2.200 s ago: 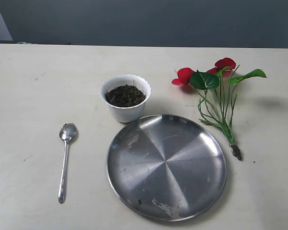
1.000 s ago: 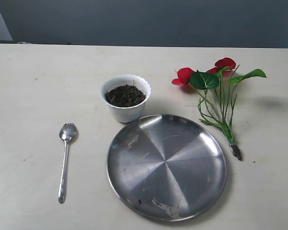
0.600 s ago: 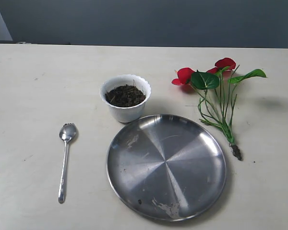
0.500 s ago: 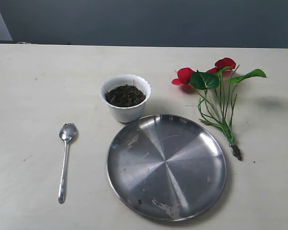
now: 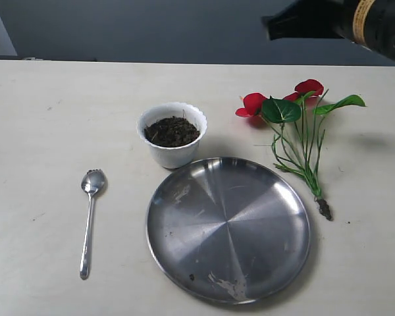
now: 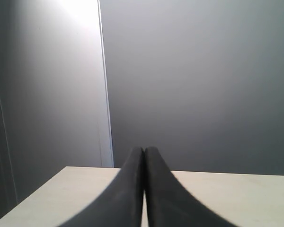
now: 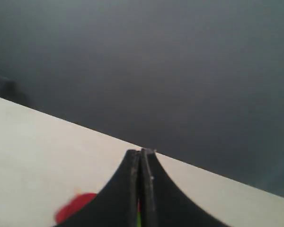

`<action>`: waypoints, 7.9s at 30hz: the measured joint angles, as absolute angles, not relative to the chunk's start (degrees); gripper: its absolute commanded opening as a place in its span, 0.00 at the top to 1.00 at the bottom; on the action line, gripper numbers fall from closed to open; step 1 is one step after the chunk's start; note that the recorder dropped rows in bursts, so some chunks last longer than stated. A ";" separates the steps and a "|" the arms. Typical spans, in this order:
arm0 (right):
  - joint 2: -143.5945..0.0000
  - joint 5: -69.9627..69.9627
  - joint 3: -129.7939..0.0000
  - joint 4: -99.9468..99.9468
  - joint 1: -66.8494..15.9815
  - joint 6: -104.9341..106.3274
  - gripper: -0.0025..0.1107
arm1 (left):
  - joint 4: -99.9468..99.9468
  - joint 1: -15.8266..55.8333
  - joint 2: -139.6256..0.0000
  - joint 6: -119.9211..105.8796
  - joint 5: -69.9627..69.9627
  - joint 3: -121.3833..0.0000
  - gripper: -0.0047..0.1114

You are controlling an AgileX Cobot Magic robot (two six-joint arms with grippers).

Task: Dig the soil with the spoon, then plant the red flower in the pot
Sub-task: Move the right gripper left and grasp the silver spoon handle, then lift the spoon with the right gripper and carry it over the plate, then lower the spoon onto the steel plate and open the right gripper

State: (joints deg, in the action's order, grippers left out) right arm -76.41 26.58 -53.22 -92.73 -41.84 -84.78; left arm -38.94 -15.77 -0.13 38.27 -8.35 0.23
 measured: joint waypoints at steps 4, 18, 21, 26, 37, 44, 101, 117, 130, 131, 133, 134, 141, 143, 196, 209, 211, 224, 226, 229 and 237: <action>-77.48 36.94 -54.61 -76.02 -41.84 -64.90 0.98 | -38.94 -15.77 -0.13 38.27 -8.35 0.23 0.96; -86.38 38.86 -67.22 -4.75 -63.58 -10.31 0.98 | -38.94 -15.77 -0.13 38.27 -8.35 0.23 0.96; -93.62 40.73 -72.76 -7.47 -67.35 -14.95 0.98 | -38.94 -15.77 -0.13 38.27 -8.35 0.23 0.96; -106.03 41.65 -82.50 -5.62 -69.20 -18.83 0.98 | -38.94 -15.77 -0.13 38.27 -8.35 0.23 0.96; -121.76 43.46 -95.00 2.49 -69.20 -17.61 0.95 | -38.94 -15.77 -0.13 38.27 -8.35 0.23 0.96; -124.83 42.02 -95.36 5.92 -69.20 -14.31 0.64 | -38.94 -15.77 -0.13 38.27 -8.35 0.23 0.96; -110.82 66.87 -95.73 -38.44 -69.34 -5.31 0.98 | -38.94 -15.77 -0.13 38.27 -8.35 0.23 0.96; -109.57 69.94 -81.26 -41.72 -64.35 9.32 0.98 | -38.94 -15.77 -0.13 38.27 -8.35 0.23 0.96; -113.93 66.97 -80.38 -48.58 -64.27 5.94 0.98 | -38.94 -15.77 -0.13 38.27 -8.35 0.23 0.96; -113.93 67.37 -80.34 -49.53 -64.27 5.12 0.98 | -38.94 -15.77 -0.13 38.27 -8.35 0.23 0.96; -114.06 68.83 -80.13 -52.09 -64.27 2.52 0.98 | -38.94 -15.77 -0.13 38.27 -8.35 0.23 0.96; -114.06 69.12 -80.13 -52.57 -64.27 1.89 0.98 | -38.94 -15.77 -0.13 38.27 -8.35 0.23 0.96; -113.48 64.22 -80.13 -47.15 -63.86 0.00 0.98 | -38.94 -15.77 -0.13 38.27 -8.35 0.23 0.96; -114.89 64.01 -80.13 -46.46 -63.05 0.00 0.98 | -38.94 -15.77 -0.13 38.27 -8.35 0.23 0.96; -92.44 42.03 -54.22 -12.93 -52.89 -25.67 0.98 | -38.94 -15.77 -0.13 38.27 -8.35 0.23 0.96; -104.65 37.30 -54.08 -12.94 -51.66 -24.25 0.98 | -38.94 -15.77 -0.13 38.27 -8.35 0.23 0.96; -105.49 37.16 -54.08 -13.03 -51.66 -23.07 0.98 | -38.94 -15.77 -0.13 38.27 -8.35 0.23 0.96; -103.82 38.44 -54.08 -13.02 -51.66 -18.13 0.86 | -38.94 -15.77 -0.13 38.27 -8.35 0.23 0.96; -103.59 39.40 -54.08 -13.02 -51.66 -17.45 0.75 | -38.94 -15.77 -0.13 38.27 -8.35 0.23 0.96; -103.56 40.80 -54.08 -12.90 -51.66 -16.82 0.61 | -38.94 -15.77 -0.13 38.27 -8.35 0.23 0.96; -101.69 42.02 -54.08 -11.00 -51.66 -16.67 0.60 | -38.94 -15.77 -0.13 38.27 -8.35 0.23 0.96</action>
